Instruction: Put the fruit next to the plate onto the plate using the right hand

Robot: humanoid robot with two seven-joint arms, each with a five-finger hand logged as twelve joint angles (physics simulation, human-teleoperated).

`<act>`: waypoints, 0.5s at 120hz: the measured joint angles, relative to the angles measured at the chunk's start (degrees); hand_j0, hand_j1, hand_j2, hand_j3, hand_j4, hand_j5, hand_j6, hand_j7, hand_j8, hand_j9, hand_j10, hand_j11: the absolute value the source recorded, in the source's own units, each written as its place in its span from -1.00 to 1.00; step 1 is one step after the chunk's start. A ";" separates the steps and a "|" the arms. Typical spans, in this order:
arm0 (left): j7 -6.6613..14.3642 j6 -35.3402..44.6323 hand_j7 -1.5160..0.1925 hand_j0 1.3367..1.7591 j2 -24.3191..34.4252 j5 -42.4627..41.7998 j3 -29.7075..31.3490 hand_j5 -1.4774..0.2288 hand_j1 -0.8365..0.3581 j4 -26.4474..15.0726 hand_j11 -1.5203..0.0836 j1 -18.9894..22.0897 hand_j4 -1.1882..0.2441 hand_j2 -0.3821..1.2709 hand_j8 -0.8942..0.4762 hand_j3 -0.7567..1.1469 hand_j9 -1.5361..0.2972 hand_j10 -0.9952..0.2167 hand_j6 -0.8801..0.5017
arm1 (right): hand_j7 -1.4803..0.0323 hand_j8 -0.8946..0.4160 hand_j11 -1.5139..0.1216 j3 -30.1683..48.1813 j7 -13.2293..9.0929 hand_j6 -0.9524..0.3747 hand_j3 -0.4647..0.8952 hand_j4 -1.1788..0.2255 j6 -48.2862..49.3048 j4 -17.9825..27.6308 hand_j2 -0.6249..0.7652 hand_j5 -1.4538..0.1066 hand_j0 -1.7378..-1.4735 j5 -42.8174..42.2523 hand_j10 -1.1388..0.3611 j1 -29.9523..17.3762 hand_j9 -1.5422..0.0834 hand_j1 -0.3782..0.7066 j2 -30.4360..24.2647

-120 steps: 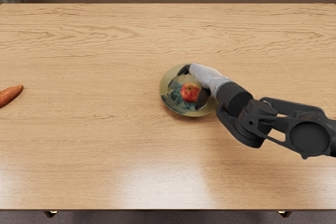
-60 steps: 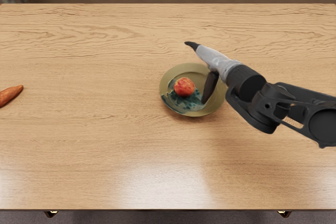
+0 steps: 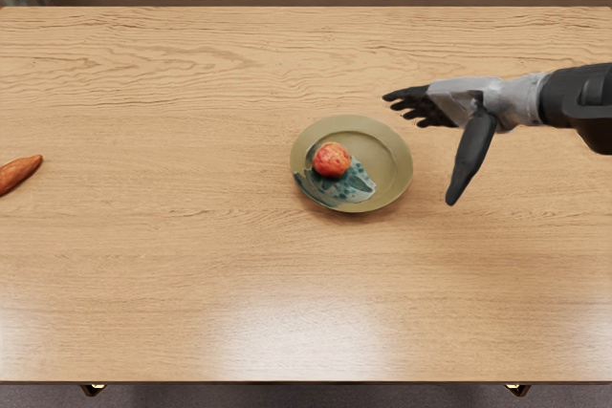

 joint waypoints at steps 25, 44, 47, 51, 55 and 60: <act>0.00 0.00 0.76 0.52 0.00 0.00 0.00 0.72 0.97 0.00 0.88 0.00 0.65 -0.54 0.29 -0.21 0.66 0.63 0.26 | 0.96 0.36 0.85 2.57 0.00 0.43 -0.32 0.67 6.48 -1.91 -0.10 0.86 -0.40 10.76 0.52 -0.02 0.90 -0.95 -7.35; 0.00 0.00 0.76 0.52 0.00 -0.04 0.00 0.72 0.97 -0.02 0.88 0.00 0.65 -0.54 0.29 -0.21 0.66 0.63 0.26 | 0.96 0.36 0.85 2.96 0.00 0.43 -0.32 0.68 7.28 -2.62 -0.10 0.86 -0.40 14.23 0.52 -0.04 0.90 -0.95 -10.90; 0.00 0.00 0.76 0.52 0.00 -0.05 0.00 0.72 0.97 -0.04 0.88 0.00 0.65 -0.54 0.29 -0.21 0.66 0.63 0.26 | 0.96 0.36 0.85 2.95 0.00 0.43 -0.32 0.68 7.32 -2.65 -0.10 0.86 -0.40 14.43 0.52 -0.05 0.90 -0.95 -11.11; 0.00 0.00 0.76 0.52 0.00 -0.06 0.00 0.72 0.97 -0.06 0.88 0.00 0.65 -0.54 0.29 -0.21 0.66 0.63 0.26 | 0.96 0.36 0.85 2.92 0.00 0.43 -0.32 0.68 7.37 -2.67 -0.10 0.86 -0.40 14.63 0.52 -0.06 0.90 -0.95 -11.32; 0.00 0.00 0.76 0.52 0.00 -0.07 0.00 0.72 0.97 -0.07 0.88 0.00 0.65 -0.54 0.29 -0.21 0.66 0.63 0.26 | 0.96 0.36 0.85 2.88 0.00 0.43 -0.32 0.68 7.41 -2.68 -0.10 0.86 -0.40 14.78 0.52 -0.07 0.90 -0.95 -11.48; 0.00 -0.01 0.76 0.52 0.00 -0.05 0.00 0.72 0.97 -0.11 0.88 0.00 0.65 -0.54 0.29 -0.21 0.66 0.63 0.26 | 0.96 0.36 0.85 2.82 0.00 0.43 -0.32 0.68 7.44 -2.70 -0.10 0.86 -0.40 14.91 0.52 -0.08 0.90 -0.95 -11.61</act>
